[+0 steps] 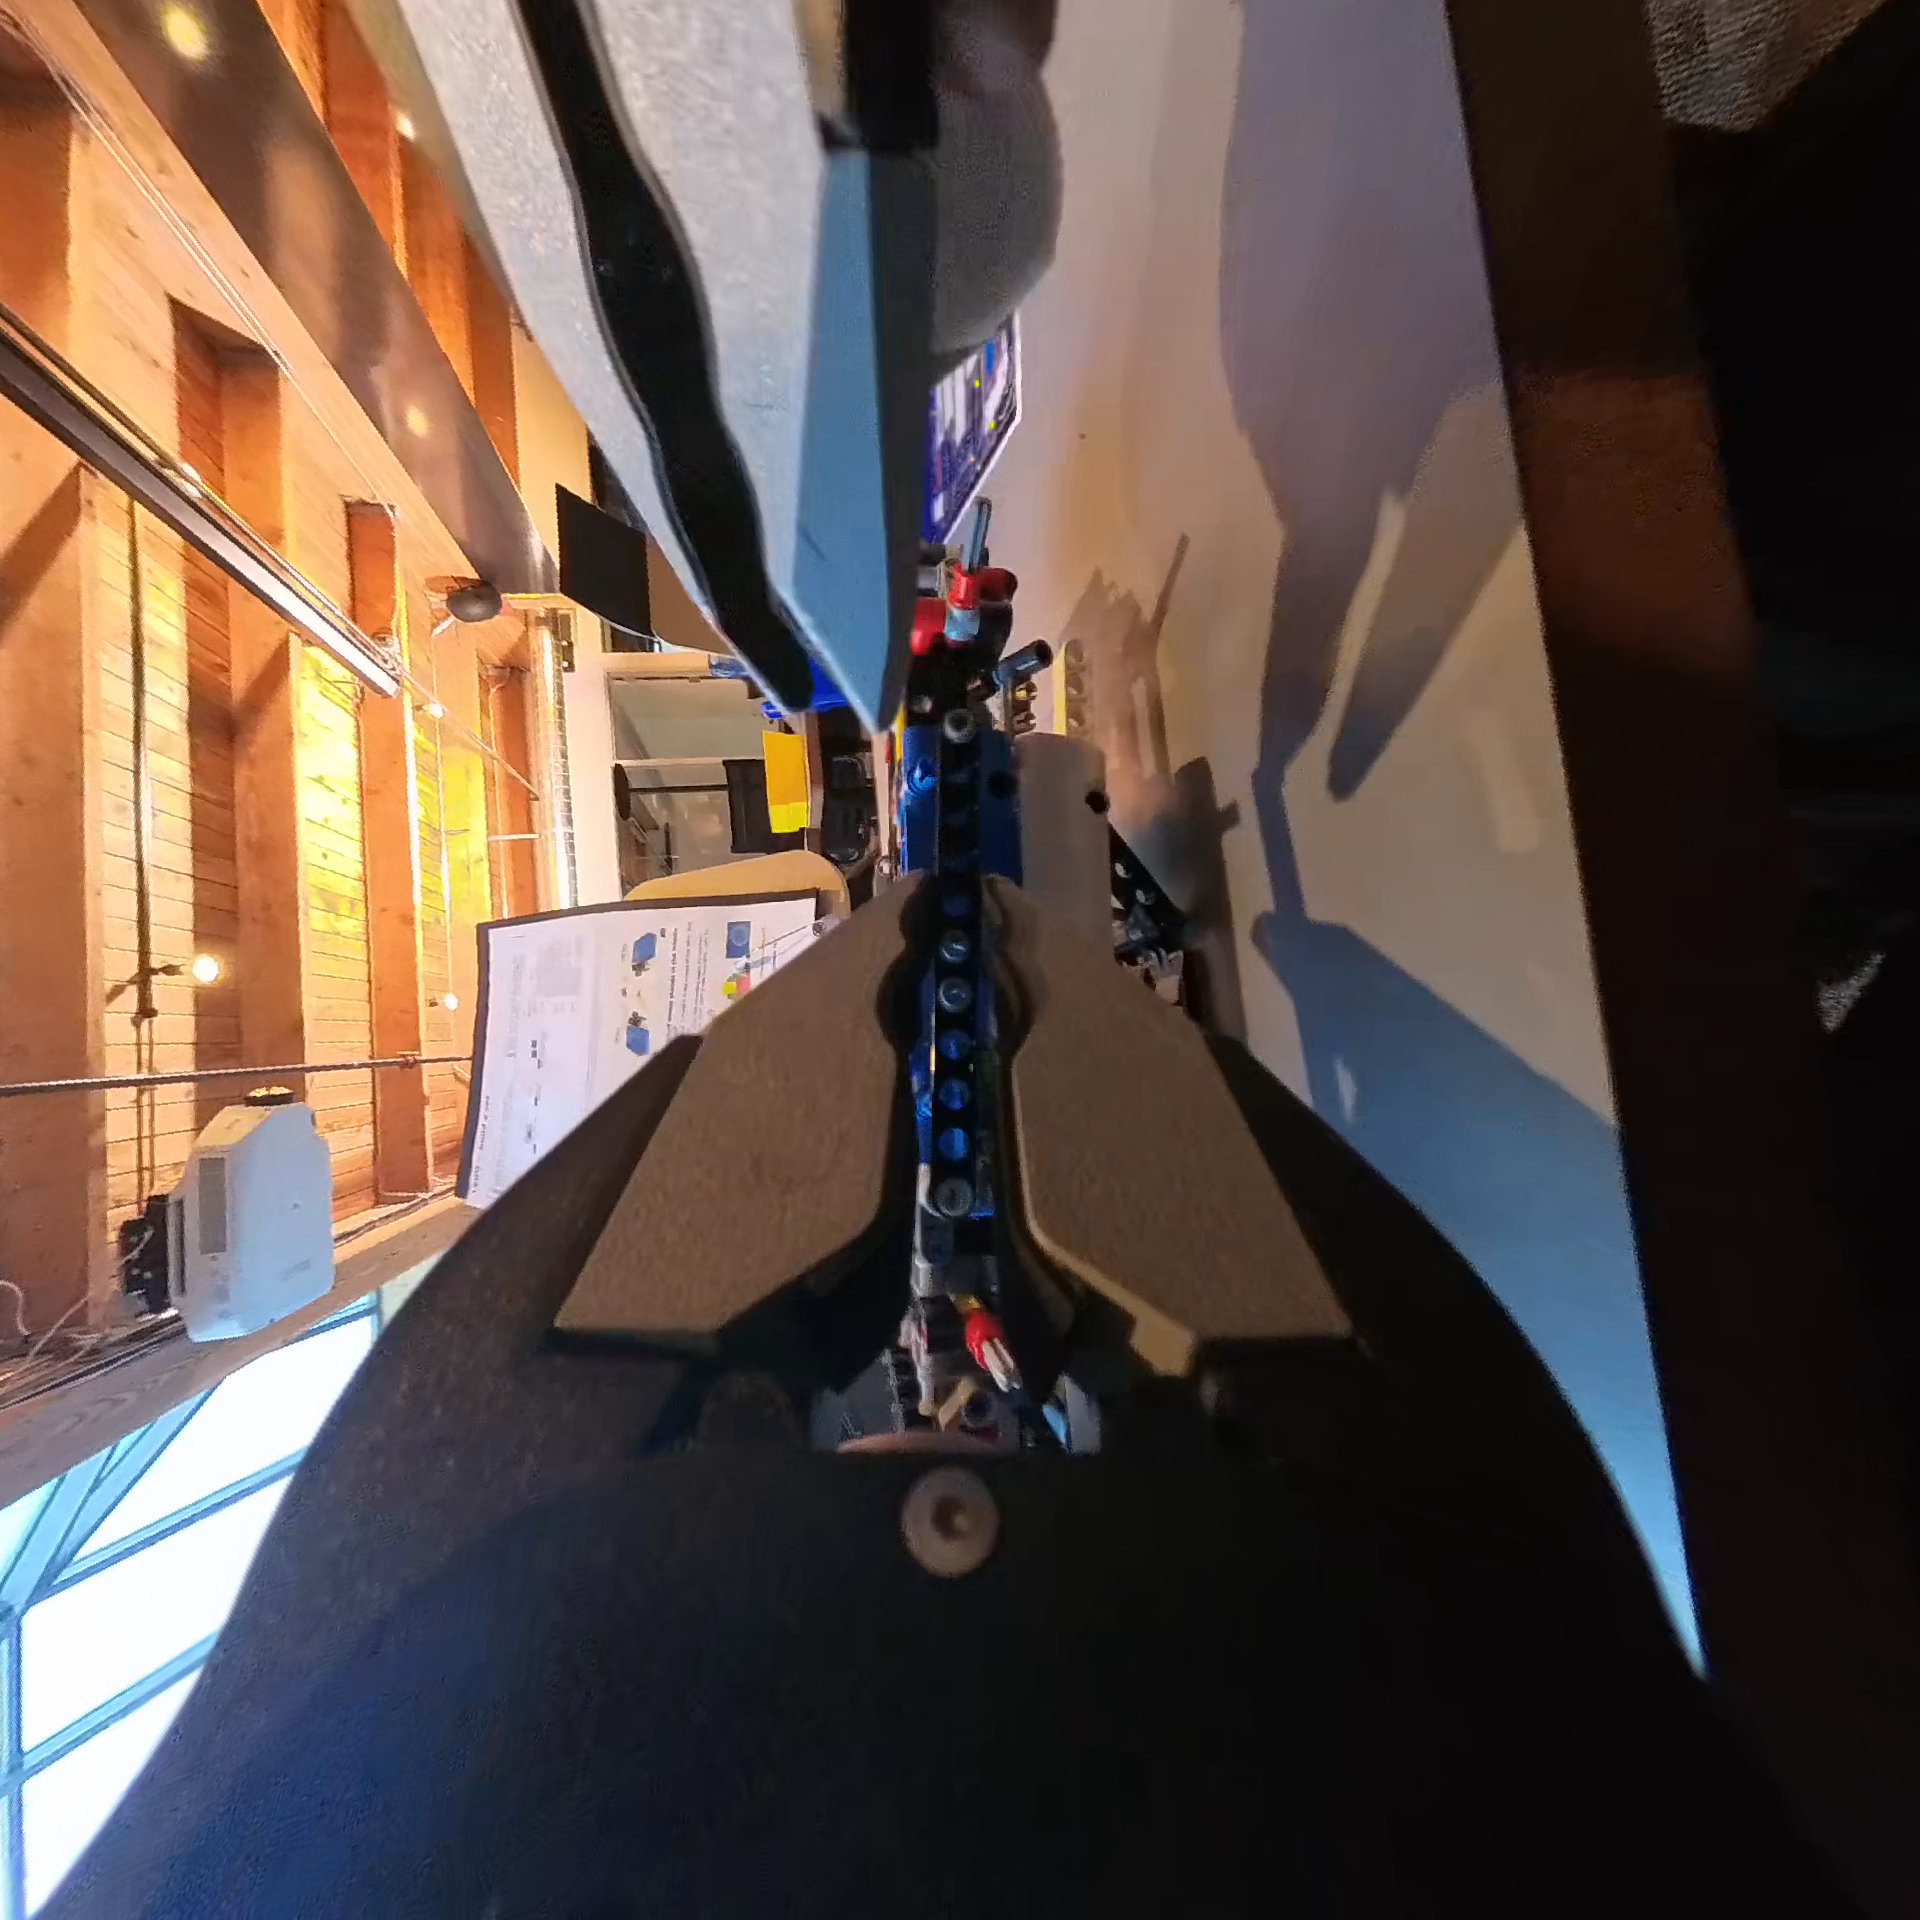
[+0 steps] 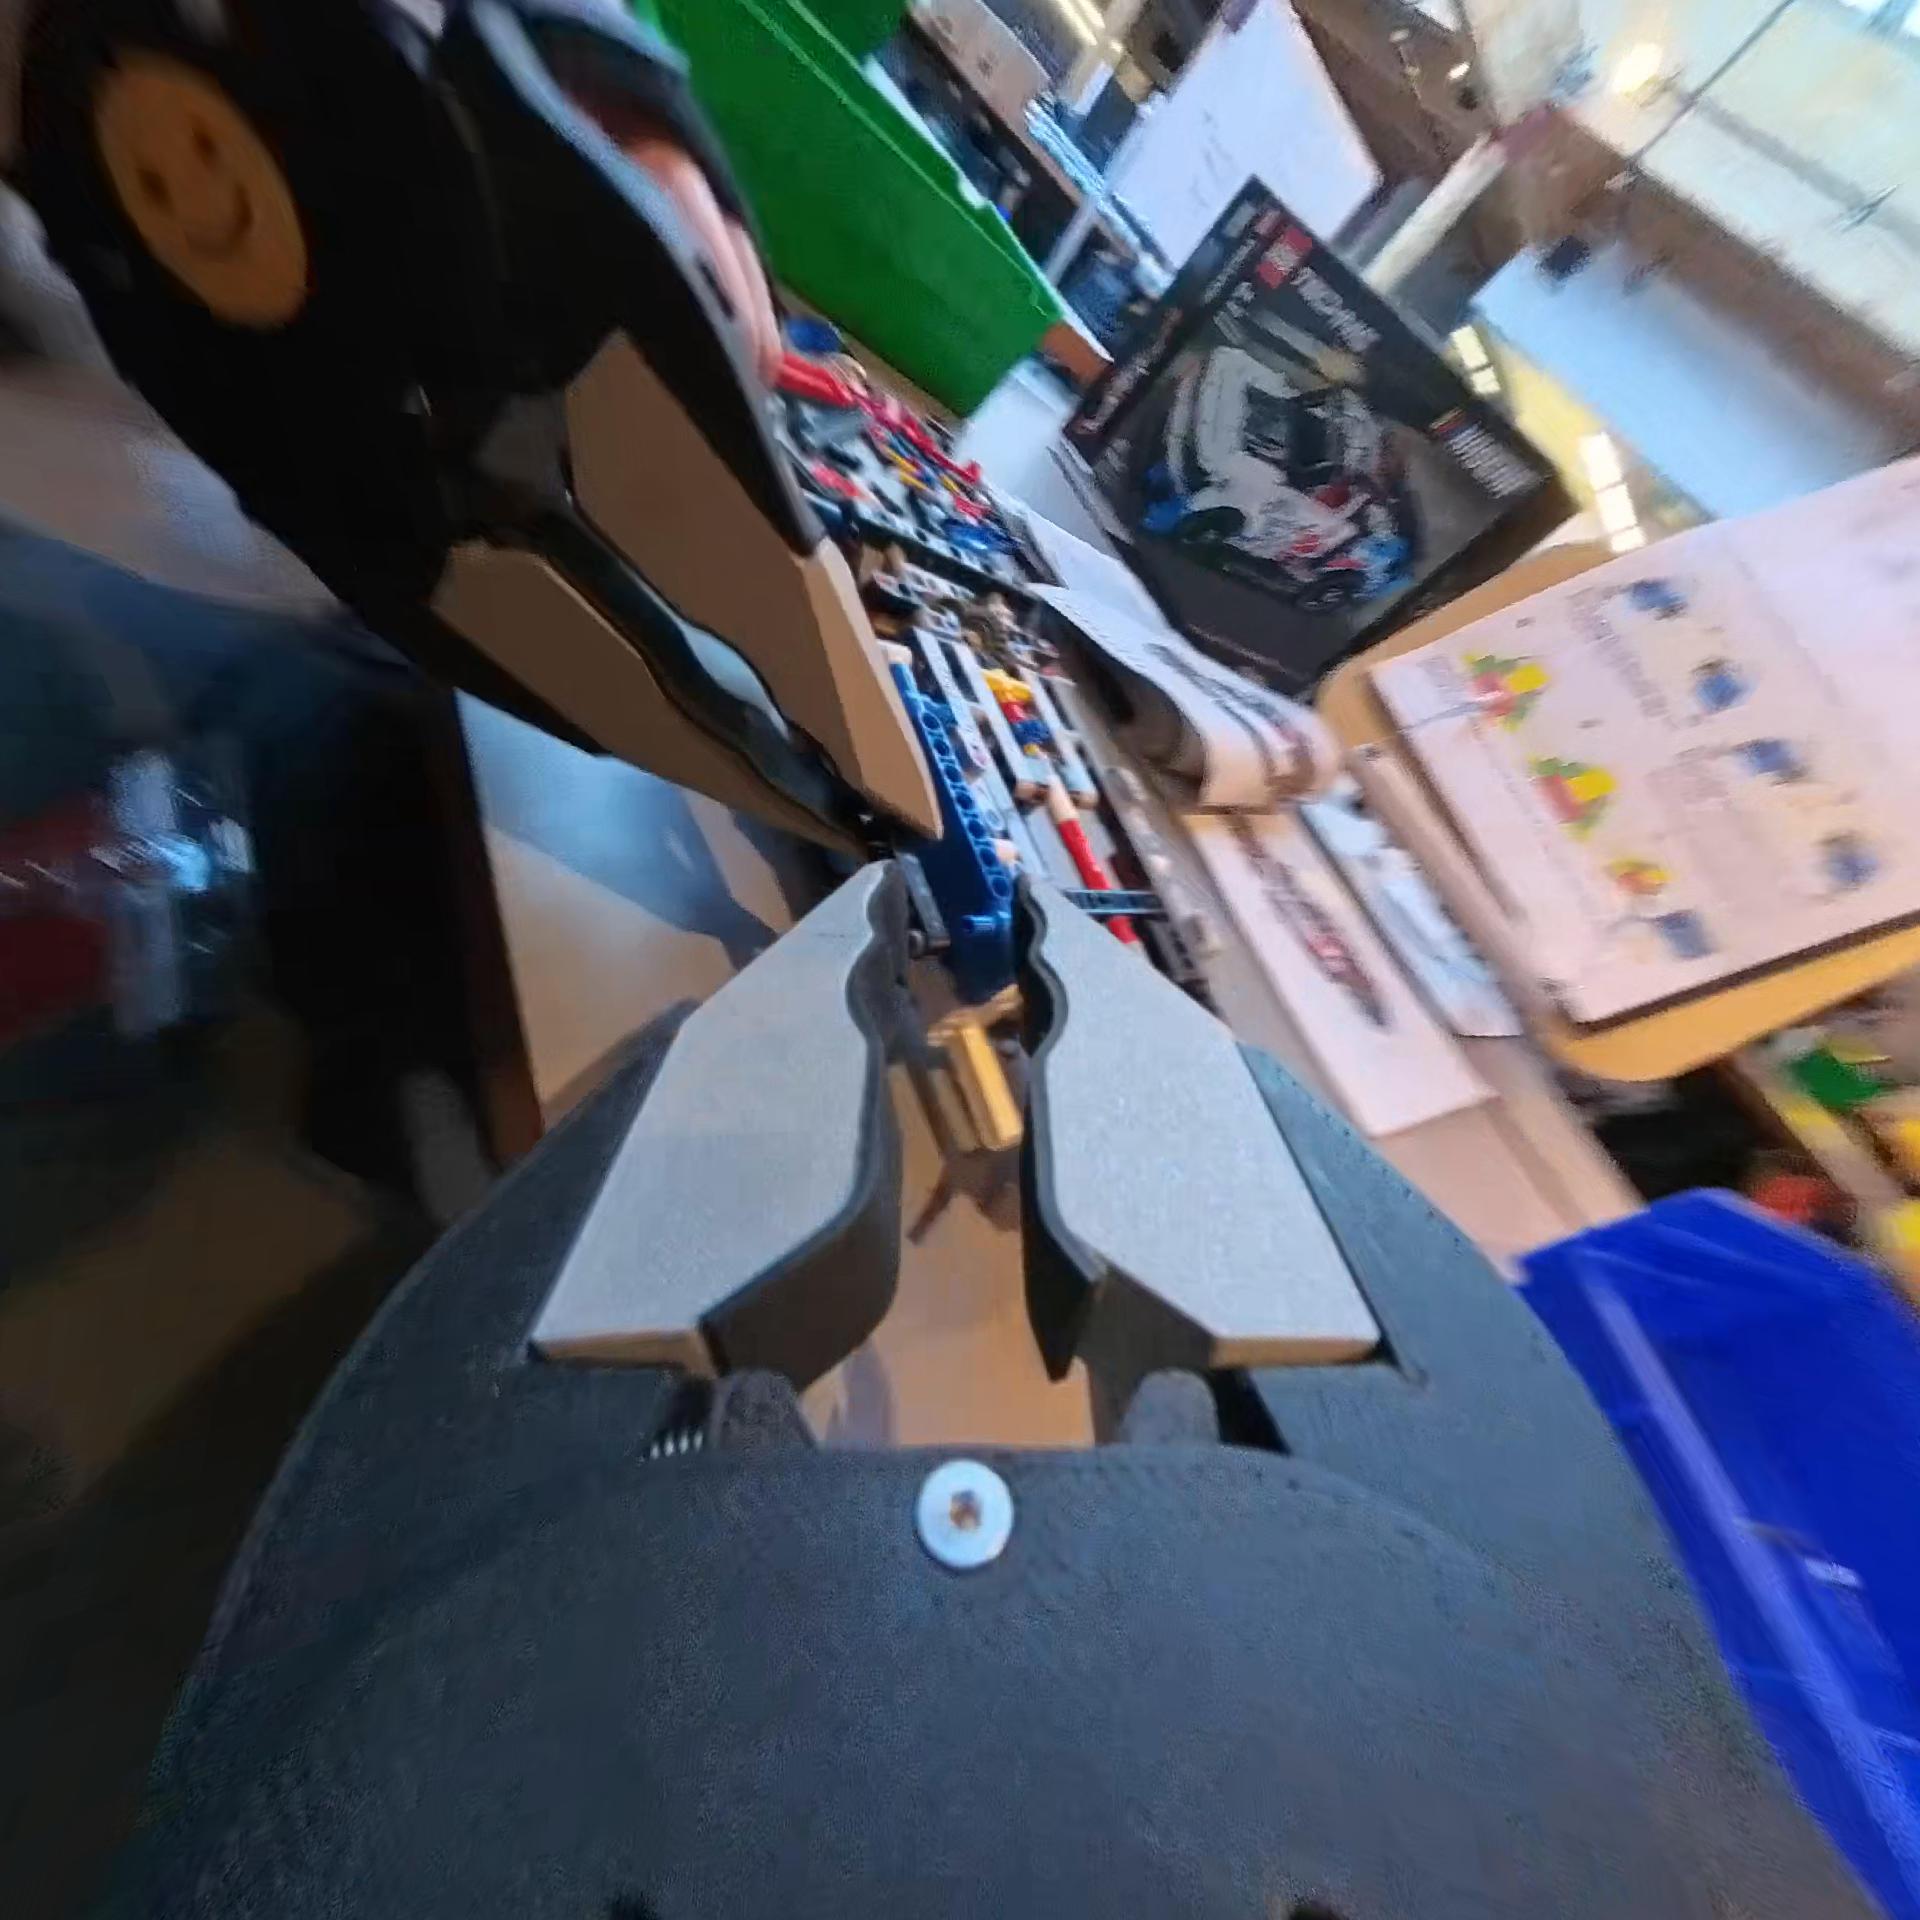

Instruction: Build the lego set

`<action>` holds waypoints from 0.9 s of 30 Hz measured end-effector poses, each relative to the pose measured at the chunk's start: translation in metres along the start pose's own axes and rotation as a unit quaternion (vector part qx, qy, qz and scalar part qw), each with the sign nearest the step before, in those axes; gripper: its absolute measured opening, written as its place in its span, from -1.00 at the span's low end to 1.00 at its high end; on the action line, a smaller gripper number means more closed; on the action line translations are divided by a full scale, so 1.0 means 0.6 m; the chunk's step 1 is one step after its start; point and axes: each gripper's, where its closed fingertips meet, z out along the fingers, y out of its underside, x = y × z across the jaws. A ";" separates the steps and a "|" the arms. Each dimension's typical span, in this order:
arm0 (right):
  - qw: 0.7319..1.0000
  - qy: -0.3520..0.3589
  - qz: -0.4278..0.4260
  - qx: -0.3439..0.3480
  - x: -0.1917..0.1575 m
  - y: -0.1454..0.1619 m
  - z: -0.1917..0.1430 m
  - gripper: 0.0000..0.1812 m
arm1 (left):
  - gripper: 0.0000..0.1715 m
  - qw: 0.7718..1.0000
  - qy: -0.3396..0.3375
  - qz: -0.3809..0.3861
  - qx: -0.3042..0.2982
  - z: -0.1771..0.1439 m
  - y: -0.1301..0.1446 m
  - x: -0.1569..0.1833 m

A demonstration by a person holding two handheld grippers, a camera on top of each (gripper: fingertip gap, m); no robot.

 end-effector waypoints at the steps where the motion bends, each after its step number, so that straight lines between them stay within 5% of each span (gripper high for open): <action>1: 0.999 -0.018 0.040 0.008 0.002 0.000 0.000 -0.76 | -0.95 1.000 -0.004 0.002 0.001 0.000 0.000 -0.002; 6: 0.989 -0.080 0.125 -0.006 0.021 0.015 0.003 -0.61 | -0.95 1.000 -0.021 0.010 -0.001 0.000 0.006 -0.013; 14: 0.975 -0.193 0.090 -0.057 0.010 0.028 0.023 -0.43 | -0.95 0.999 -0.034 0.024 -0.002 0.003 0.007 -0.018; 27: 0.945 -0.314 0.040 -0.076 -0.008 0.038 0.040 -0.50 | -0.95 0.998 -0.035 0.042 -0.003 0.013 0.009 -0.010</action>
